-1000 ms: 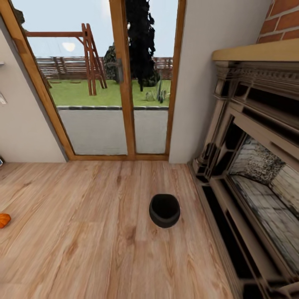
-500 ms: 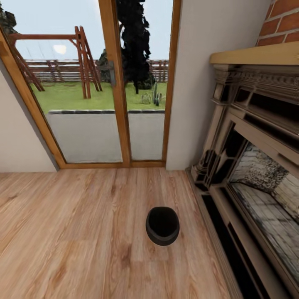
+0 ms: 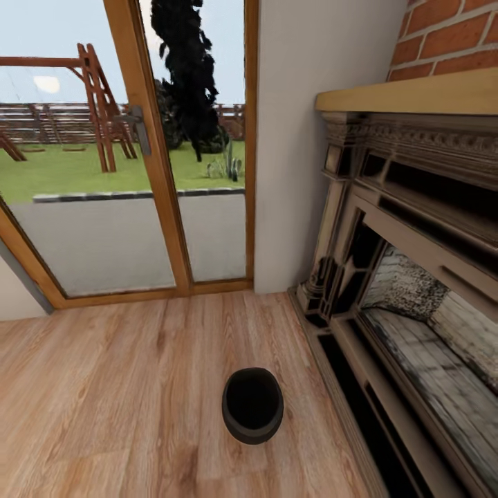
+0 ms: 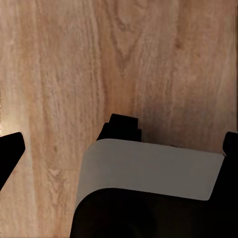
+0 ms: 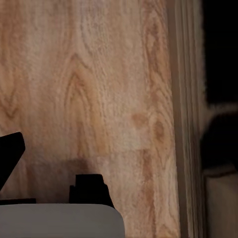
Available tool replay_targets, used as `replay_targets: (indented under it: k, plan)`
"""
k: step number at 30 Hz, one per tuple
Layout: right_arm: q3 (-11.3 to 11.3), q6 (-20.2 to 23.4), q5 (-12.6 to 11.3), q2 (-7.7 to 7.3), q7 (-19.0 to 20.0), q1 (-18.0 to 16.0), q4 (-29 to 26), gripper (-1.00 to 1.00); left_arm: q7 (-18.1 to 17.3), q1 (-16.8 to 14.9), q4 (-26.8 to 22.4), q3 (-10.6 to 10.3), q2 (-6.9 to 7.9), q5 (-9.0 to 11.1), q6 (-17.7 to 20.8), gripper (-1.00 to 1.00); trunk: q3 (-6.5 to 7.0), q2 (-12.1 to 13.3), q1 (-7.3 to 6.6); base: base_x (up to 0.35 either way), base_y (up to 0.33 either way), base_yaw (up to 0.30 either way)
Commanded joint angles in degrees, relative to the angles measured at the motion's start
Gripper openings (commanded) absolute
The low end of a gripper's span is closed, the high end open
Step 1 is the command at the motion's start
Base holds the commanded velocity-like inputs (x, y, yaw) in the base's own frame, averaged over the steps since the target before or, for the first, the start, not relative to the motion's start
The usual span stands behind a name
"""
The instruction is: Place each of the two pumpkins and all three candles from the living room inside a cabinet in the living room (use any cabinet), then make sure every cabinet is closed, and position the cauldron so it is next to a table in the living room.
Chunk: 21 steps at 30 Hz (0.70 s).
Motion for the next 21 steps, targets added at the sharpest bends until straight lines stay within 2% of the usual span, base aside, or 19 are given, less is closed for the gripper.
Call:
replay_targets:
  k: [1, 14, 21]
  plan:
    - [0.0, 0.03, 0.0, 0.04, 0.0, 0.01, 0.01, 1.0, 0.0, 0.01, -0.01, -0.01, 0.0, 0.0, 0.0, 1.0, 0.02, 0.0, 0.0, 0.32, 0.101, -0.082]
    - [0.0, 0.34, 0.08, 0.01, 0.0, 0.01, 0.01, 1.0, 0.0, 0.01, -0.01, 0.01, 0.0, 0.02, 0.0, 1.0, 0.05, 0.0, 0.0, 0.284, 0.16, -0.012]
    - [0.0, 0.23, 0.02, 0.0, 0.0, -0.01, 0.01, 1.0, 0.0, 0.01, -0.01, -0.01, 0.0, 0.0, 0.0, 1.0, 0.05, 0.0, 0.0, 0.071, 0.036, 0.0]
